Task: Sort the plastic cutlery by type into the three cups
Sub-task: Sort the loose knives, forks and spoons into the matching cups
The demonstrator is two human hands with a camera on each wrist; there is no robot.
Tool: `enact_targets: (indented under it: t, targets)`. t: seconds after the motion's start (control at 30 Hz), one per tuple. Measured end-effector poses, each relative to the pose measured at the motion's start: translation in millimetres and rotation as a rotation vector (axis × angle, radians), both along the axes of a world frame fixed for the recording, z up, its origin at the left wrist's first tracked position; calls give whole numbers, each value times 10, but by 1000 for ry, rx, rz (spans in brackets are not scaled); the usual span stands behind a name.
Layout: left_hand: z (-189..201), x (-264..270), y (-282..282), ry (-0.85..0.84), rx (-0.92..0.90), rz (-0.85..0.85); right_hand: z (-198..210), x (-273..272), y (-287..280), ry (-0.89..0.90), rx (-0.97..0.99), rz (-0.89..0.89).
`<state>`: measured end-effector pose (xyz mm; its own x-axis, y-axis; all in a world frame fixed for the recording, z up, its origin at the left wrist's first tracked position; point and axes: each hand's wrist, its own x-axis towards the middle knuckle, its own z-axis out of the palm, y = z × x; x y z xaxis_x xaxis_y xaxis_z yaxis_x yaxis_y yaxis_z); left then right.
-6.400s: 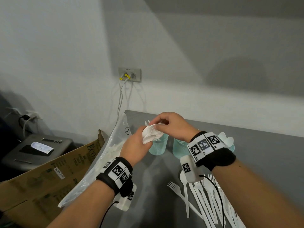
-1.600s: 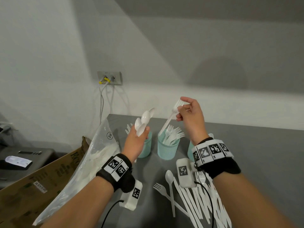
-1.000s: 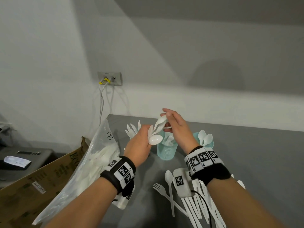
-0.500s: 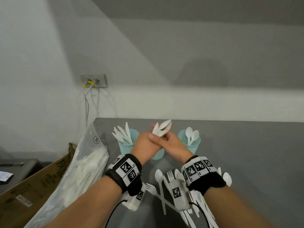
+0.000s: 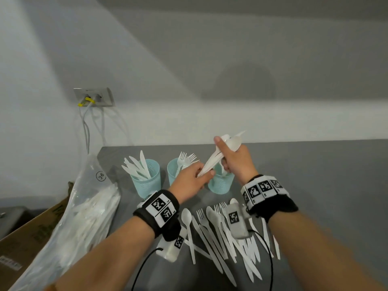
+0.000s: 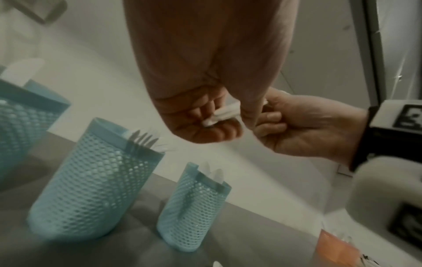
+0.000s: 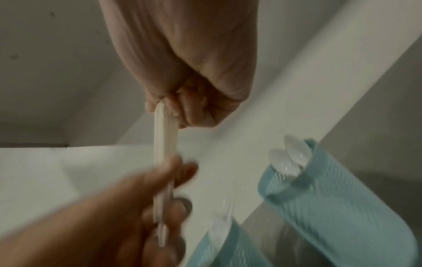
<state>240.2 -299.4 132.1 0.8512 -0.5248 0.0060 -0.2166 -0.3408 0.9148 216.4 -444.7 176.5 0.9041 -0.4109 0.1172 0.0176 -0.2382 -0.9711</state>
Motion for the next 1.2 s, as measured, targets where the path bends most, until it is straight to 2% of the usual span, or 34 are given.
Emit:
enact_targets:
  t: [0.07,0.23,0.5,0.63,0.7,0.8,0.87,0.97,1.07,1.2]
  targets:
    - [-62,26,33,29,-3,35,60,71,-138,-43,-13,-73]
    - [-201,53,137,-42,114,120,41,256,-325,-109,-100,-183]
    - [-274,-166,297,-85,405,123,-584,378,-339,264,-326,-48]
    - [-401,-258,430,28,573,71,-660,319,-347,334,-266,-32]
    - [-464,-328,481,65,673,22,-640,207,-345,299,-276,-86]
    - [-530,-433,523,85,827,-51,-559,-49,-281,135,-233,-189]
    - [-596,-492,534,154,854,-66,-552,-238,-240,125,-229,-211]
    - [-719,-567,535,270,805,-43,-704,-497,-179,344,-308,-44]
    - [-774,-622,498,314,760,14,-910,-742,-106,601,-568,132]
    - [-776,-645,461,296,801,5,-1087,-1013,-16,764,-729,244]
